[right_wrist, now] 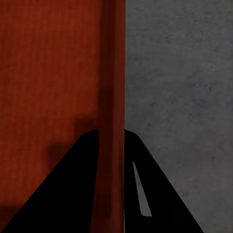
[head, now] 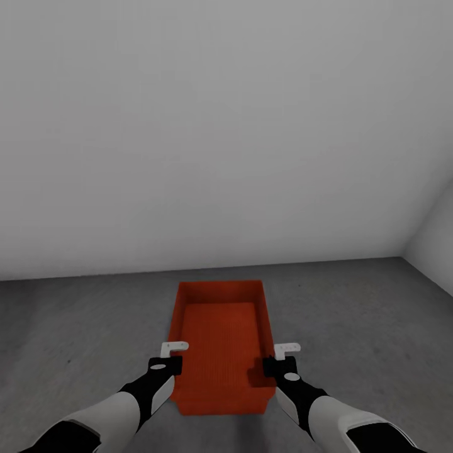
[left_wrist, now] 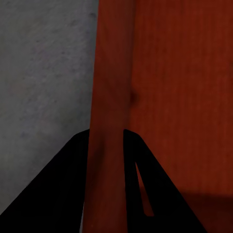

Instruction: Move the two storage containers from the living room to the garage. In the garage, place one container on the floor and stack the other container on top of it (either order is fine).

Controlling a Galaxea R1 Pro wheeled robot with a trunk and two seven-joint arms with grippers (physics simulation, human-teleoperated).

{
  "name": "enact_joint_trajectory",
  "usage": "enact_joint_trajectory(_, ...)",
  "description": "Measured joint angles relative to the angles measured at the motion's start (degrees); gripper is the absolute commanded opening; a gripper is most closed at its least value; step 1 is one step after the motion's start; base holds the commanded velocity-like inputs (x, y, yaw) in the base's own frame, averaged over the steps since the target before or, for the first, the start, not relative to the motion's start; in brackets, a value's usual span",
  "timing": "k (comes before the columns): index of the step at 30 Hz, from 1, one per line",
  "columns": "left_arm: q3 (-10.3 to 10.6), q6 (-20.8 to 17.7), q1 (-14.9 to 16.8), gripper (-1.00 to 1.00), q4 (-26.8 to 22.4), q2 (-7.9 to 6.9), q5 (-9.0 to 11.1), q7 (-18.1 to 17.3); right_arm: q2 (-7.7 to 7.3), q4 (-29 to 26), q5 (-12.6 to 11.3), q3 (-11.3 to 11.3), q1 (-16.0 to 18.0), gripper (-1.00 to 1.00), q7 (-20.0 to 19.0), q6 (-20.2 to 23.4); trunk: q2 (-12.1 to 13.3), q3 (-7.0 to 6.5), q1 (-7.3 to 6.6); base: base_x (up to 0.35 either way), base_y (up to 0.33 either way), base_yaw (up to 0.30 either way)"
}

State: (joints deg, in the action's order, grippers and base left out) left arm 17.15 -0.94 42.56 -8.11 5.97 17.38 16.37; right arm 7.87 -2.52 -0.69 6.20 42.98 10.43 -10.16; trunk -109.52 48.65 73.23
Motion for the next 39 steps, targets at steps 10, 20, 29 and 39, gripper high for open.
enact_joint_trajectory(10,0.04,-0.02,0.00,-1.00,-0.05,0.00,0.01,0.03,0.01,0.00,-0.04,0.03,0.00,-1.00,0.04,-0.03,-3.62,1.62,1.98,0.000,0.000,0.000)
enact_joint_trajectory(20,0.06,-0.04,0.00,-1.00,-0.07,-0.01,0.02,0.05,0.01,0.00,-0.03,0.01,0.00,-1.00,0.04,-0.02,-3.63,1.62,1.98,0.000,0.000,0.000)
enact_joint_trajectory(29,0.07,-0.06,0.00,-1.00,-0.08,-0.01,0.02,0.05,0.01,0.00,-0.02,-0.01,0.00,-1.00,0.03,-0.02,-3.63,1.62,1.98,0.000,0.000,0.000)
enact_joint_trajectory(39,0.05,-0.05,0.00,-1.00,-0.08,-0.01,0.01,0.05,0.01,-0.01,-0.01,-0.01,0.01,-1.00,0.04,-0.02,-3.63,1.62,1.97,0.089,0.000,0.000)
